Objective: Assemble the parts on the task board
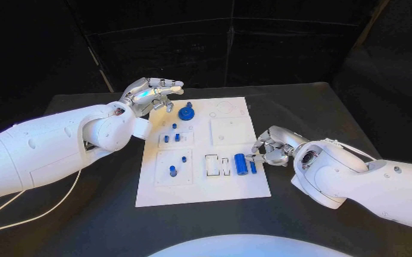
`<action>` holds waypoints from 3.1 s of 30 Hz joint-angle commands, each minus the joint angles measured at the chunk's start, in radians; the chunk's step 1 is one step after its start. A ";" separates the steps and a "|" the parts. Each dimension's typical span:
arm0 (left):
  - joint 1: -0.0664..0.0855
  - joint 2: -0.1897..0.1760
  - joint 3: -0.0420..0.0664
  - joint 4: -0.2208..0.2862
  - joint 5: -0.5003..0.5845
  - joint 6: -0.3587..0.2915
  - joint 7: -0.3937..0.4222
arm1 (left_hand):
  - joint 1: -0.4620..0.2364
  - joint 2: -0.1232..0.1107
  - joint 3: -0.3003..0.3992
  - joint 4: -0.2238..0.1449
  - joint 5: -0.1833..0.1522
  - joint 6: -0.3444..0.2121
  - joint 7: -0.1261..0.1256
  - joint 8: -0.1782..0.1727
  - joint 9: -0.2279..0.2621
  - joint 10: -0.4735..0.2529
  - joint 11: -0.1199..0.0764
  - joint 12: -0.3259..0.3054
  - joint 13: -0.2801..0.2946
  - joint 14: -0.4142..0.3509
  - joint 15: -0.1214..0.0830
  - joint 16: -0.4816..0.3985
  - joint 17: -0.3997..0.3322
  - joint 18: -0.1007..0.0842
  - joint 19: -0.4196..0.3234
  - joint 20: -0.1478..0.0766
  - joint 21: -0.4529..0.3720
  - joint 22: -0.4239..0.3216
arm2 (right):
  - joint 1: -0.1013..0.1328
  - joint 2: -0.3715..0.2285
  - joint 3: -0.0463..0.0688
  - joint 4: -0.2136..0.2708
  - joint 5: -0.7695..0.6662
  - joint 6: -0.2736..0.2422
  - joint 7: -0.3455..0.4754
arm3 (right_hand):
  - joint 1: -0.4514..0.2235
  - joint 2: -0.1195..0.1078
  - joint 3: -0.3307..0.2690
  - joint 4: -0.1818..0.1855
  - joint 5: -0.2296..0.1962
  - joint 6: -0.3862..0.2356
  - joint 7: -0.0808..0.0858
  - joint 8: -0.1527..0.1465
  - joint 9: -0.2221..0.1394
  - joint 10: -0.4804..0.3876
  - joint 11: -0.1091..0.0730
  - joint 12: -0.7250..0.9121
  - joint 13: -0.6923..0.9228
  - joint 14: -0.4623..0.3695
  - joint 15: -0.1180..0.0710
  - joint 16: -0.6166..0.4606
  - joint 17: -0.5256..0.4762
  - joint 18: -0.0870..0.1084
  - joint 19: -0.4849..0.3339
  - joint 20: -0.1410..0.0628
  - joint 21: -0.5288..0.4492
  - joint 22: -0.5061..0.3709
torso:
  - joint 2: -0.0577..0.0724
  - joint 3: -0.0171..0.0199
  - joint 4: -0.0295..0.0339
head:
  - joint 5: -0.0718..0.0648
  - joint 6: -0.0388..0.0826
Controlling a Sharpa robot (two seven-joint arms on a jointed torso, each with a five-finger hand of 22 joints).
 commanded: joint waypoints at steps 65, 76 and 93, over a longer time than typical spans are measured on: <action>0.001 -0.015 0.000 0.008 0.002 0.016 0.006 | -0.015 0.018 -0.016 0.015 0.003 -0.011 0.002 0.006 0.001 -0.013 0.000 0.010 0.002 -0.003 0.005 0.006 -0.002 0.014 -0.002 0.009 -0.008 -0.004 | -0.072 0.122 -0.002 -0.052 -0.172 -0.117 0.023 | 0.063 0.076 -0.073 0.004 0.202 0.007 -0.024 0.121 0.030 0.086 -0.021 0.143 0.192 0.081 -0.019 0.029 0.154 -0.012 0.013 -0.010 0.018 0.033 | 0.000 -0.0007 -0.0010 | 0.017 -0.005; 0.001 -0.016 0.000 0.003 0.002 0.018 0.004 | -0.015 0.018 -0.016 0.015 0.003 -0.011 0.002 0.006 0.001 -0.013 0.000 0.010 0.002 -0.003 0.005 0.006 -0.002 0.014 -0.002 0.009 -0.008 -0.004 | -0.072 0.115 -0.002 -0.004 -0.144 -0.210 0.073 | 0.068 0.078 -0.074 0.007 0.217 0.002 -0.023 0.120 0.029 0.091 -0.021 0.148 0.200 0.083 -0.020 0.032 0.162 -0.013 0.016 -0.011 0.021 0.038 | 0.001 -0.0018 0.0010 | 0.018 0.003; 0.001 -0.010 0.000 0.005 0.002 0.022 0.001 | -0.014 0.019 -0.017 0.015 0.003 -0.012 0.002 0.006 0.001 -0.014 -0.001 0.011 0.002 -0.004 0.005 0.007 -0.001 0.015 -0.002 0.009 -0.010 -0.005 | -0.071 0.207 -0.001 -0.048 -0.038 -0.039 0.015 | 0.028 0.094 -0.108 0.014 0.115 0.012 -0.026 0.134 0.033 0.096 -0.021 0.150 0.209 0.083 -0.019 0.032 0.163 -0.013 0.015 -0.010 0.021 0.038 | 0.002 -0.0031 0.0013 | 0.024 0.006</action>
